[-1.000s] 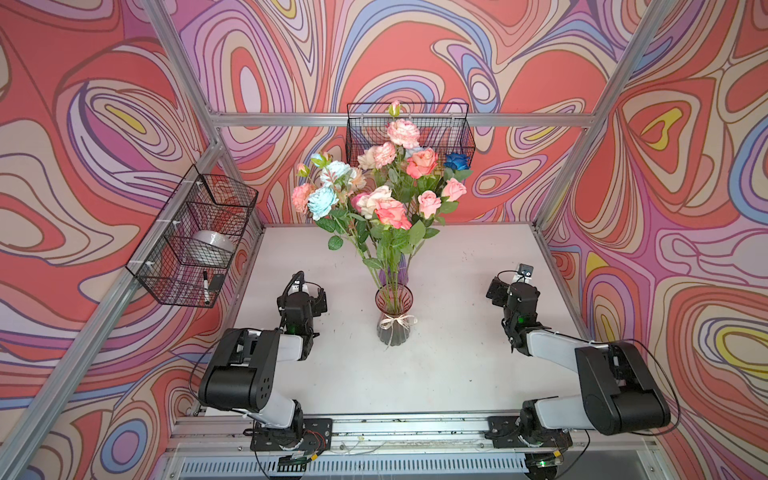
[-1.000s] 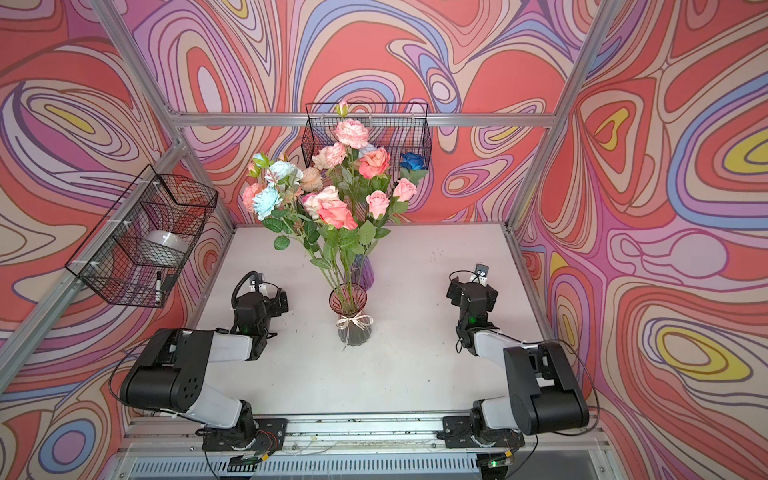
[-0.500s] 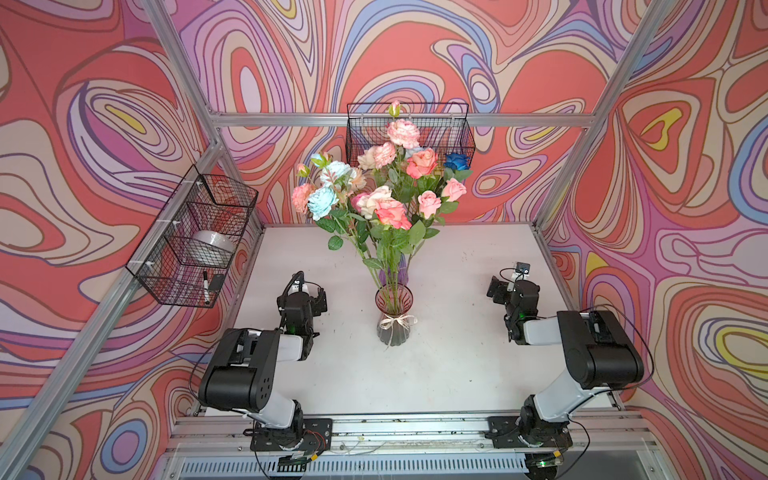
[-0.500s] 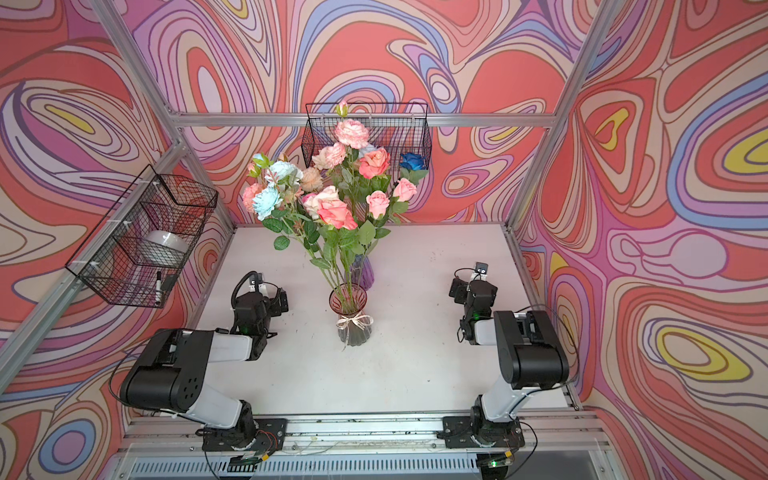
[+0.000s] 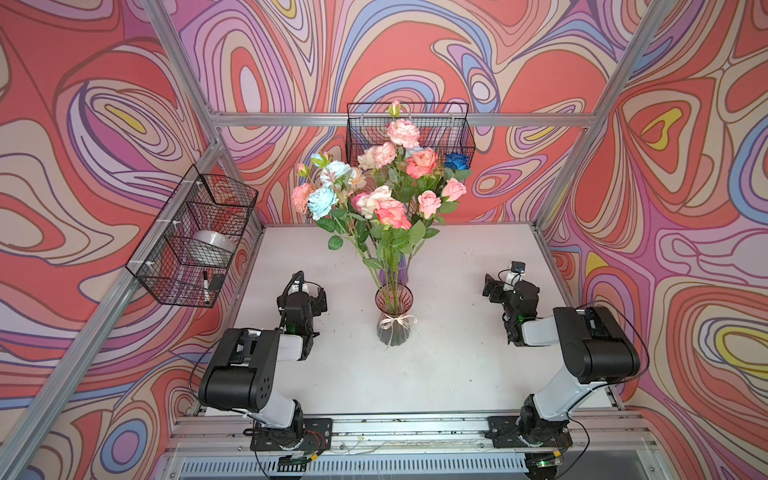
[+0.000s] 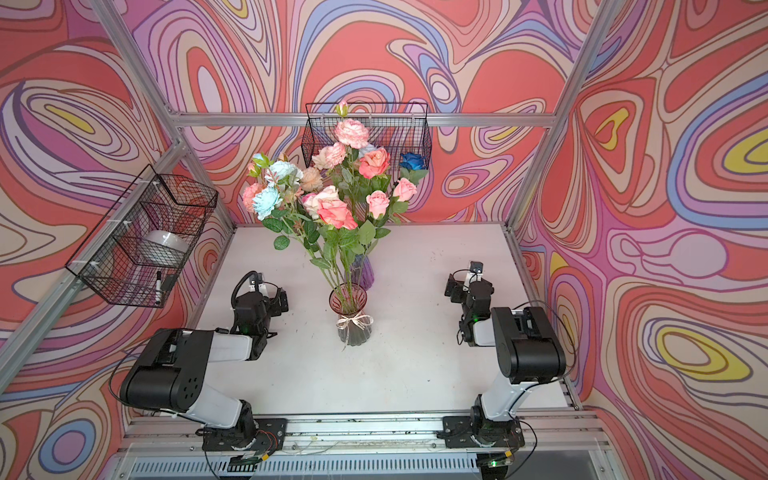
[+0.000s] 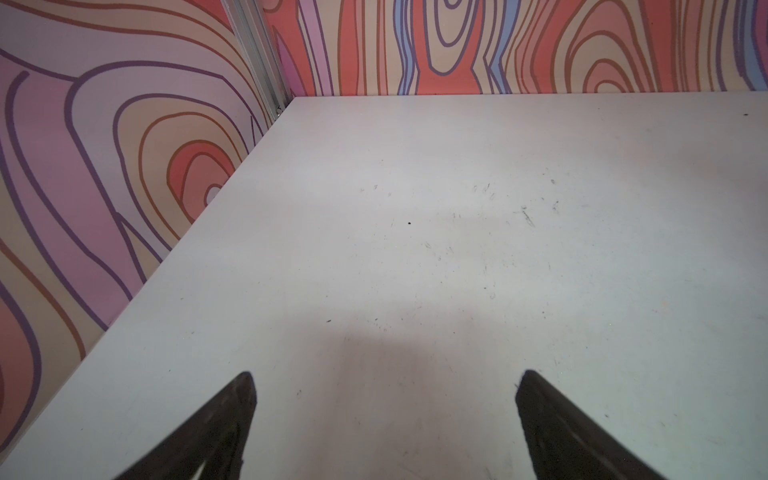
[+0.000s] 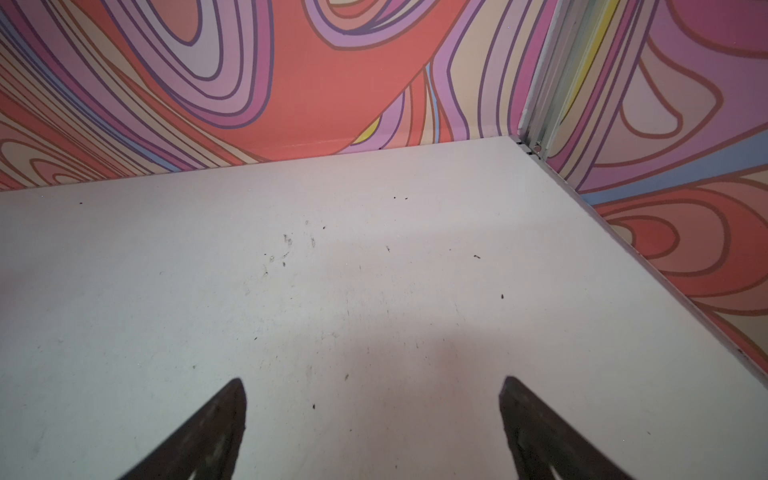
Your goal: Arrange the flowers into the vase
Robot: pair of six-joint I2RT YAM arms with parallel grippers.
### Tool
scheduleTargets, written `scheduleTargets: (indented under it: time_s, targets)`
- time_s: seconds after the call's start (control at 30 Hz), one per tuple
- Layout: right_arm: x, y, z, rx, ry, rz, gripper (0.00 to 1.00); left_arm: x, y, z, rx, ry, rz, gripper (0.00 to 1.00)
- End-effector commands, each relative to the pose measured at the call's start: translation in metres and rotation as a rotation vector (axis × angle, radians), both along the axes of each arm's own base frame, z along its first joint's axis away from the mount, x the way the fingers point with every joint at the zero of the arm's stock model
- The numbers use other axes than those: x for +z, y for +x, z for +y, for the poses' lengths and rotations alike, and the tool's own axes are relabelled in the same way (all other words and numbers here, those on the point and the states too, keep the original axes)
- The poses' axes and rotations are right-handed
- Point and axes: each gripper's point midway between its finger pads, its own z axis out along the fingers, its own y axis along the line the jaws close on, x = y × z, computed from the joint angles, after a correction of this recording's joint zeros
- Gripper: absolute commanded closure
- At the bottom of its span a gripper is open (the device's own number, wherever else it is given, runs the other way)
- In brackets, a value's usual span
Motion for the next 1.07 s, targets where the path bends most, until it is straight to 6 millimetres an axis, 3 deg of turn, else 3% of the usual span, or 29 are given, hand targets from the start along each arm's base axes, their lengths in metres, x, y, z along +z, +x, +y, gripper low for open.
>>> scheduleTargets:
  time_s: [0.0, 1.03]
  targets:
    - [-0.0016, -0.0014, 0.0018, 0.012, -0.005, -0.005, 0.02, 0.0065, 0.0028, 0.0010, 0.001, -0.002, -0.033, 0.00]
    - [-0.0011, -0.0007, 0.0021, 0.011, -0.011, -0.005, 0.02, 0.0067, 0.0029, 0.0008, 0.000, -0.002, -0.033, 0.00]
